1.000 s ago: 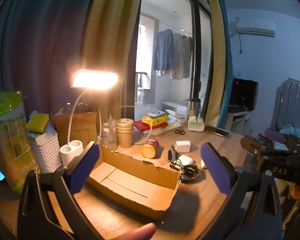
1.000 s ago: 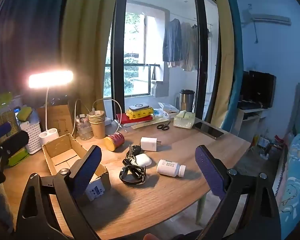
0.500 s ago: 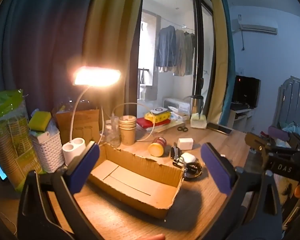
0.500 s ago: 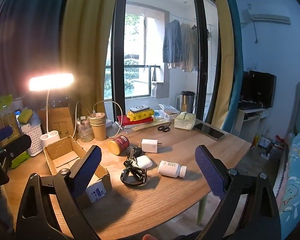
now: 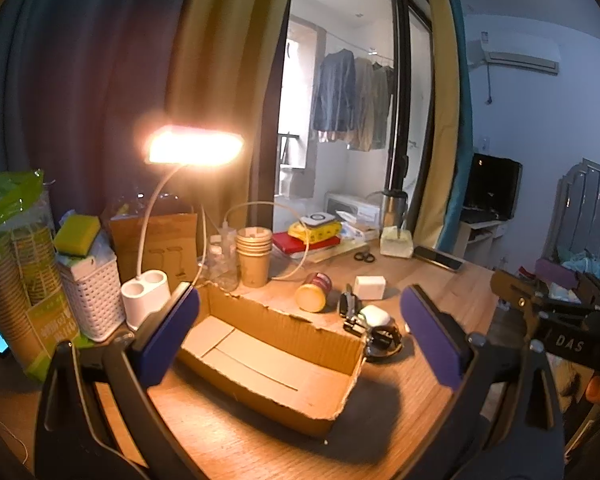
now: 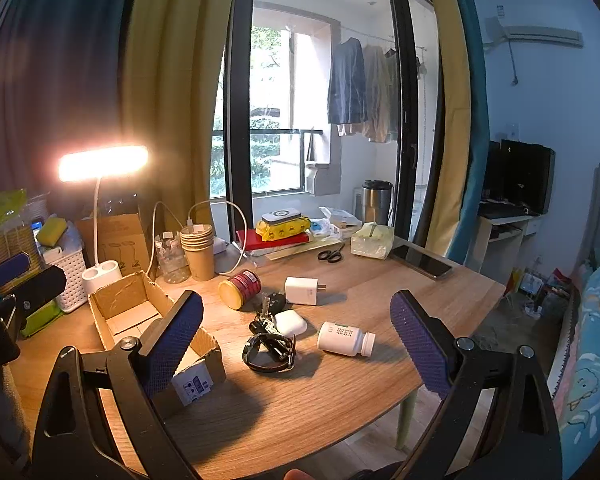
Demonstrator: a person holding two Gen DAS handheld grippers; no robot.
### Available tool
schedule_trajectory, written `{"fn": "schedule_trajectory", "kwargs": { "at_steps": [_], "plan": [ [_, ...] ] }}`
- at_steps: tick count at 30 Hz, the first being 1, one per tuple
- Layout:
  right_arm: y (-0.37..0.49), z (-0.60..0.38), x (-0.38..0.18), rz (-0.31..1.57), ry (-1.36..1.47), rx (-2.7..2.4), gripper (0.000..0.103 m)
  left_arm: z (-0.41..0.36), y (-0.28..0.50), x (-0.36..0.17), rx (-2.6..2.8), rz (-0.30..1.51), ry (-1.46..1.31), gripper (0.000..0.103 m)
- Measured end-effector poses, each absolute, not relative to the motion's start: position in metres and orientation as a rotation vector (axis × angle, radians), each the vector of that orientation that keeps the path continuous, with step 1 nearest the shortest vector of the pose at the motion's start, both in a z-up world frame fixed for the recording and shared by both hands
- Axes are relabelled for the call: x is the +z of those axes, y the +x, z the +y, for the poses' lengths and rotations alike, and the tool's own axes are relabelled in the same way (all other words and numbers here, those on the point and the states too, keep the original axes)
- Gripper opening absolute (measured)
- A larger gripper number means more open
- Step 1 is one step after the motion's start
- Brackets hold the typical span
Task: Organize rigid objects
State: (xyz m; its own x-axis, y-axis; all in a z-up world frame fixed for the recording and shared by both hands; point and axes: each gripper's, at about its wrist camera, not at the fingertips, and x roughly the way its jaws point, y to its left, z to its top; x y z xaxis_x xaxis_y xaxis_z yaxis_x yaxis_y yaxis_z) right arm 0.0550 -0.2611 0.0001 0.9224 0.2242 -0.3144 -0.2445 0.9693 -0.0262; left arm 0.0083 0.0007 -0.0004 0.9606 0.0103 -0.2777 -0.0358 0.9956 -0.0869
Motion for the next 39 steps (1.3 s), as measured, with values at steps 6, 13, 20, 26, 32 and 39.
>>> {"fn": "schedule_trajectory", "kwargs": {
  "at_steps": [6, 13, 20, 26, 32, 39],
  "plan": [
    [0.0557, -0.2621, 0.0002, 0.321, -0.064, 0.243, 0.097, 0.0024, 0.0093, 0.0003, 0.021, 0.280, -0.095, 0.101],
    [0.0559, -0.2616, 0.0009, 0.322, -0.063, 0.242, 0.097, 0.0035, 0.0077, 0.0027, 0.025, 0.272, -0.108, 0.101],
    [0.0567, -0.2603, 0.0019, 0.321, -0.060, 0.248, 0.097, 0.0044, 0.0060, 0.0043, 0.034, 0.263, -0.108, 0.101],
    [0.0565, -0.2592, 0.0022, 0.321, -0.059, 0.246, 0.097, 0.0046, 0.0065, 0.0037, 0.034, 0.264, -0.110, 0.101],
    [0.0572, -0.2588, 0.0021, 0.322, -0.058, 0.246, 0.096, 0.0055, 0.0068, 0.0037, 0.032, 0.262, -0.108, 0.101],
    [0.0568, -0.2588, 0.0023, 0.323, -0.058, 0.248, 0.097, 0.0053, 0.0055, 0.0030, 0.035, 0.263, -0.107, 0.101]
  ]
}}
